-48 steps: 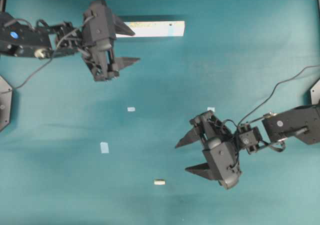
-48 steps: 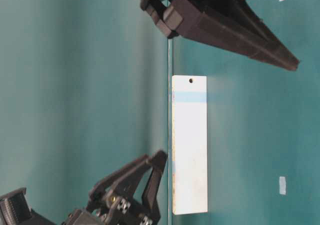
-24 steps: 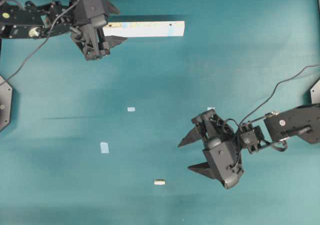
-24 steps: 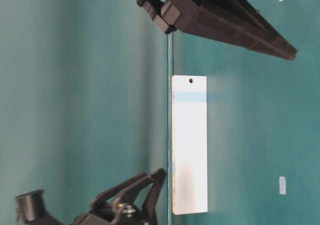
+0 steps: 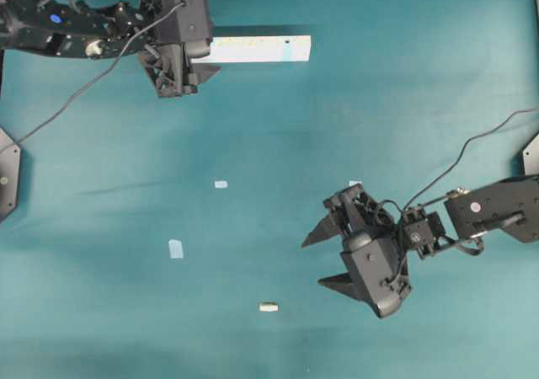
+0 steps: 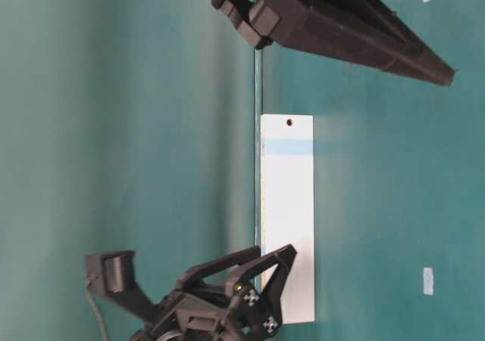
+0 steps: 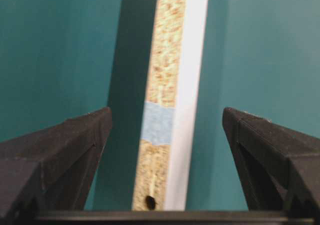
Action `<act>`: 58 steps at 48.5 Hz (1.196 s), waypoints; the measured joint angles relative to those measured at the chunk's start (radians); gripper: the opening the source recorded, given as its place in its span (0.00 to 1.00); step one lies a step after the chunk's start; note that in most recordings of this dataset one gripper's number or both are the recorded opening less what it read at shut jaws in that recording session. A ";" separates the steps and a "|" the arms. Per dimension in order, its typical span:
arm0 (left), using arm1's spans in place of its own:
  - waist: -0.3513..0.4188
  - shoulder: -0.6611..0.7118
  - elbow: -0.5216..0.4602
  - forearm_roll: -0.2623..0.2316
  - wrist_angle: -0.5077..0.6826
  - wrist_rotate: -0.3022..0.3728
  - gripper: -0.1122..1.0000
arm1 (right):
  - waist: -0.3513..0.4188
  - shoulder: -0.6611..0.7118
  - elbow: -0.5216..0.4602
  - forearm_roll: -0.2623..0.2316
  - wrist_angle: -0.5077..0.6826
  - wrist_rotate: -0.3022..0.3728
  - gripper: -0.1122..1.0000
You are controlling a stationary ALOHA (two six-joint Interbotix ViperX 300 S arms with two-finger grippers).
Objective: Move the wooden board into place and insert the rod into its hole.
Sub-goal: 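Lower the left gripper onto the white board's end and close on it, then drag the white board with the left gripper toward the table center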
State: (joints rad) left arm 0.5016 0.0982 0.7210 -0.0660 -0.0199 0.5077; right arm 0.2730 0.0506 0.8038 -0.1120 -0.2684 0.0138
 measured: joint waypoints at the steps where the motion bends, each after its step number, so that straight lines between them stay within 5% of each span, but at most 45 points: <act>1: 0.003 0.006 -0.003 0.000 0.000 0.000 0.92 | 0.000 -0.002 0.000 0.000 0.000 0.000 0.86; 48: 0.017 0.100 -0.060 -0.002 0.040 -0.012 0.91 | 0.000 0.000 -0.002 0.000 0.005 0.000 0.86; 53: 0.005 0.103 -0.061 0.000 0.041 -0.011 0.82 | 0.000 0.000 -0.002 -0.002 0.012 0.000 0.86; 58: -0.014 0.107 -0.061 0.000 0.034 -0.012 0.58 | 0.000 0.000 -0.002 0.000 0.020 0.000 0.86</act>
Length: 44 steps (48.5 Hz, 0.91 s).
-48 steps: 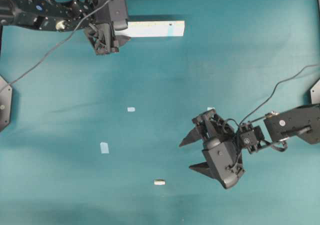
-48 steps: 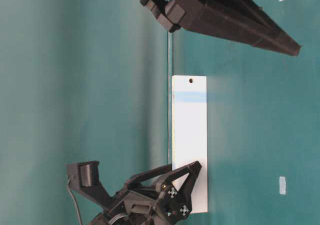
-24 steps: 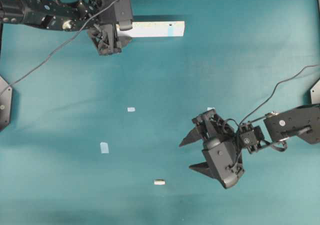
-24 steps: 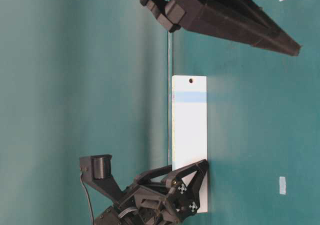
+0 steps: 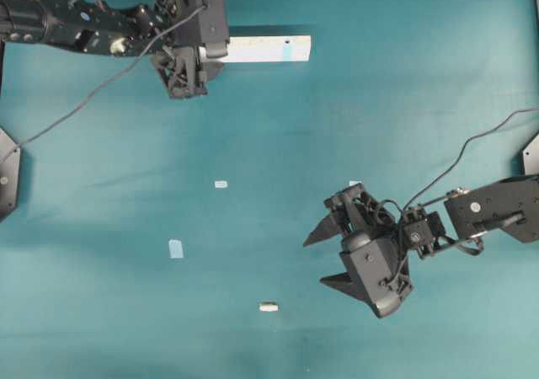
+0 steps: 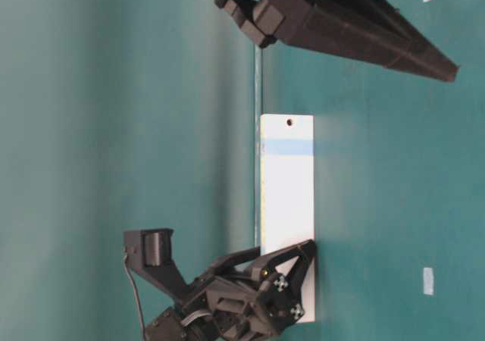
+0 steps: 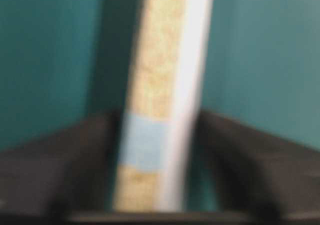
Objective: Move the wooden board into place and insert the rod into its hole.
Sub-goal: 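Drag the white board with the left gripper toward the table center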
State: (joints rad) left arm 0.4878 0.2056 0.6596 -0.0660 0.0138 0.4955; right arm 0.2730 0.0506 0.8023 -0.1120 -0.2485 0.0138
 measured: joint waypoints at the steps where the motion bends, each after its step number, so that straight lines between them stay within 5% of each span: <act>1: -0.005 0.002 0.000 0.000 -0.002 0.000 0.52 | 0.000 -0.002 0.000 0.000 0.002 0.000 0.86; 6: -0.011 0.005 0.000 0.000 -0.011 -0.002 0.30 | 0.000 0.000 0.000 -0.002 0.006 0.000 0.86; 32: -0.011 -0.005 0.002 0.000 -0.034 -0.014 0.30 | 0.000 0.000 -0.017 0.000 0.041 0.002 0.86; 44: -0.075 -0.094 0.002 0.000 -0.018 -0.104 0.29 | 0.000 0.000 -0.018 0.000 0.041 0.002 0.86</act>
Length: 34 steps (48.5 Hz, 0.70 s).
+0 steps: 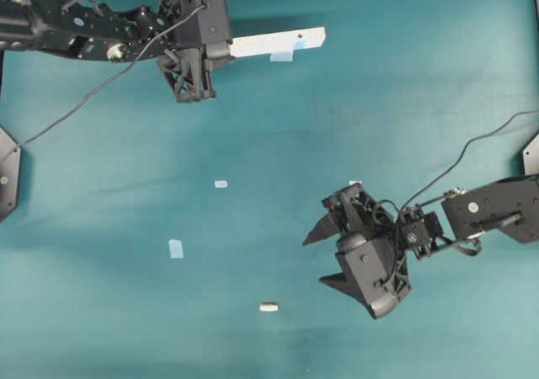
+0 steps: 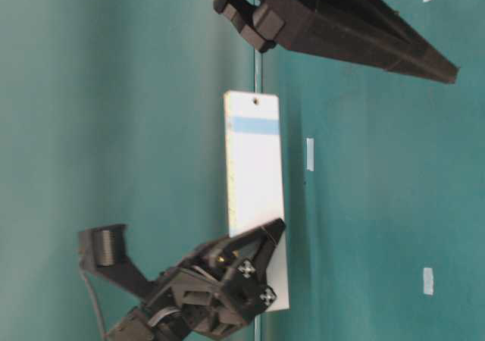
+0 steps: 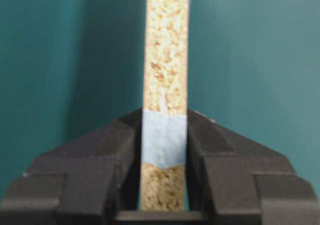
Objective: Move the wooden board into place and insert the rod into its hole.
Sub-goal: 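Drag the white board with the left gripper toward the table center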
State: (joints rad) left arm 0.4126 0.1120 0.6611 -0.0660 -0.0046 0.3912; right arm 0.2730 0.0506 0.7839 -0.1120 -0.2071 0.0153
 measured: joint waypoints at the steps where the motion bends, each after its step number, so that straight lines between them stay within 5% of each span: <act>1: -0.009 -0.003 -0.002 0.000 0.002 -0.011 0.29 | 0.000 0.000 0.000 0.000 0.000 0.000 0.86; 34: -0.316 0.006 -0.002 0.000 -0.005 -0.331 0.29 | 0.000 0.000 0.002 0.000 0.002 -0.002 0.86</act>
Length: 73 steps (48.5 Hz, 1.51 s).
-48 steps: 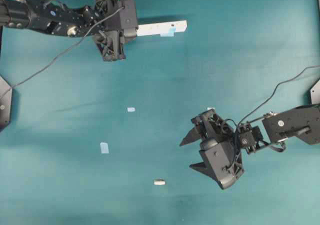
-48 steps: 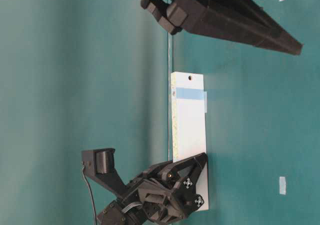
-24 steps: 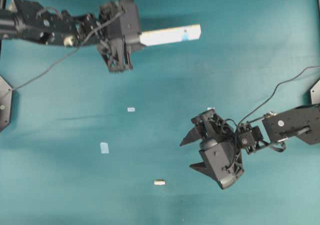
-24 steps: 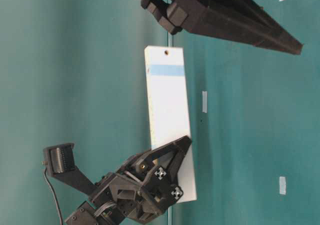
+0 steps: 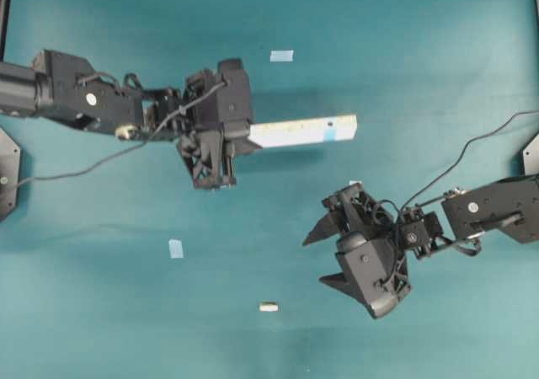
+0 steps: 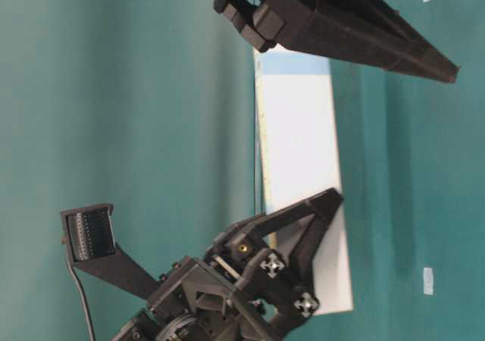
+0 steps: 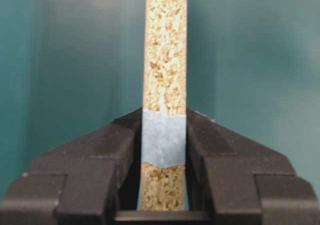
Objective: Move the wooden board into place and insert the rod into its hole.
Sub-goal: 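Drag the white board with the left gripper toward the table center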
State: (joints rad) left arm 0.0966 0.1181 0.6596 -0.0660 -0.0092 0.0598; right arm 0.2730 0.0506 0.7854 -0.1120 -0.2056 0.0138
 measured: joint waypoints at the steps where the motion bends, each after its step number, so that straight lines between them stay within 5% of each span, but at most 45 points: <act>1: -0.006 0.002 0.000 -0.002 -0.002 -0.005 0.29 | 0.000 -0.002 -0.003 0.000 0.000 0.002 0.86; 18: -0.072 0.077 -0.021 0.000 -0.058 -0.078 0.29 | 0.000 0.000 0.000 -0.002 0.002 0.002 0.86; 63: -0.080 0.133 -0.038 0.000 -0.075 -0.063 0.30 | 0.000 0.002 -0.002 0.000 0.002 0.002 0.86; 71: -0.080 0.133 -0.038 0.000 -0.075 -0.063 0.72 | 0.000 0.002 -0.002 0.000 0.002 0.002 0.86; 73: -0.080 0.133 -0.038 -0.002 -0.075 -0.063 0.75 | 0.000 0.002 -0.002 0.000 0.002 0.002 0.86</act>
State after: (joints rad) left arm 0.0169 0.2516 0.6213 -0.0675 -0.0844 -0.0031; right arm 0.2730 0.0522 0.7839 -0.1120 -0.2040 0.0153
